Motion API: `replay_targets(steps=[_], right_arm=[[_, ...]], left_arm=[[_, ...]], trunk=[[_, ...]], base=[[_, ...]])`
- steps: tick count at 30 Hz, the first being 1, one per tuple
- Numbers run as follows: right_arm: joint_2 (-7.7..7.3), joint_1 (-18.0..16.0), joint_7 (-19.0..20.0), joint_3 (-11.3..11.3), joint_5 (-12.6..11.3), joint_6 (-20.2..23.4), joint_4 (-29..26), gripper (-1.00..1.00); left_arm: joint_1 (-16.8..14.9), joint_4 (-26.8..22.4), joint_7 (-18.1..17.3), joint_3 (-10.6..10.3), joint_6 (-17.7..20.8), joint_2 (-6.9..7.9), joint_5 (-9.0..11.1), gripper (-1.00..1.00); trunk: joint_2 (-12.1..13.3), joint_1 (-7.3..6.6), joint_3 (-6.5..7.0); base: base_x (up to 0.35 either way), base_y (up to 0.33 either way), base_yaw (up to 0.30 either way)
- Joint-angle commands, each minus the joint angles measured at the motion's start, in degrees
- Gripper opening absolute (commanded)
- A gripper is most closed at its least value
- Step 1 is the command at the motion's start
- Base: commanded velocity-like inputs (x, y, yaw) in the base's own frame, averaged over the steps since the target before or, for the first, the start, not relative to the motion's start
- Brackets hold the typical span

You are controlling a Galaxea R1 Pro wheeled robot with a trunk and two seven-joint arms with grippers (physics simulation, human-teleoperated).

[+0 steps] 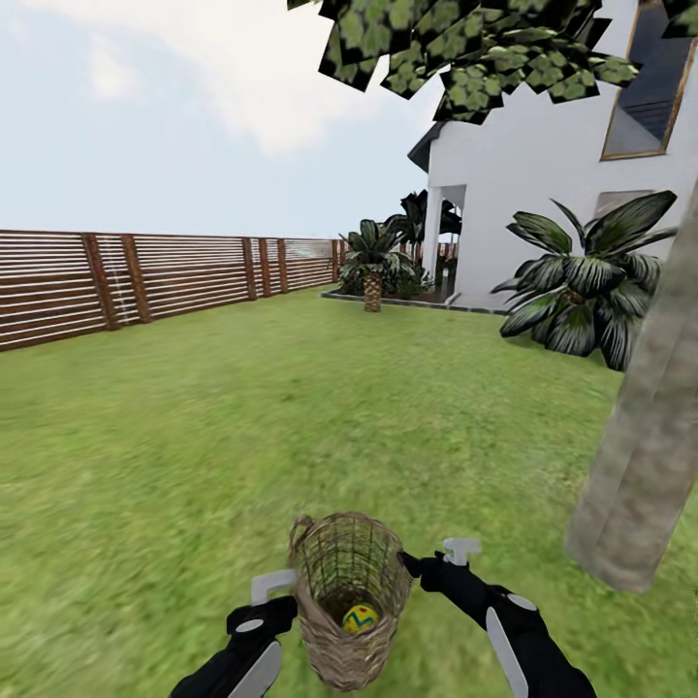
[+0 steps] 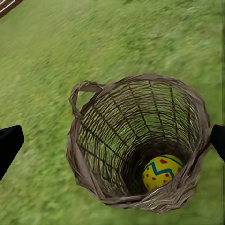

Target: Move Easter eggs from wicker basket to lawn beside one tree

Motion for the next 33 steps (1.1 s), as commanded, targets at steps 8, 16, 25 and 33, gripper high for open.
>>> replay_targets(steps=[8, 16, 25, 33], right_arm=[[0.09, -0.04, 0.27, -0.25, -0.49, 0.56, -0.05, 1.00], [0.09, -0.04, 0.23, -0.25, -0.49, 0.56, -0.04, 1.00], [0.04, -0.04, 0.29, -0.25, -0.49, 0.55, -0.04, 1.00], [0.04, -0.04, 0.31, -0.25, -0.49, 0.48, -0.05, 1.00]], left_arm=[[-0.05, -0.11, 0.47, -0.22, 0.19, 0.05, 0.20, 1.00], [-0.05, -0.11, 0.40, -0.22, 0.26, 0.05, 0.23, 1.00], [-0.05, -0.06, 0.35, -0.22, 0.26, 0.05, 0.38, 1.00], [-0.05, -0.06, 0.27, -0.22, 0.27, 0.05, 0.46, 1.00]], trunk=[[-0.03, 0.03, -0.08], [-0.03, 0.03, -0.08], [-0.03, 0.03, 0.07], [-0.03, 0.03, 0.34]], base=[[0.338, 0.092, -0.284], [0.317, 0.022, -0.288], [0.072, 0.001, -0.289], [0.004, 0.008, -0.283]])
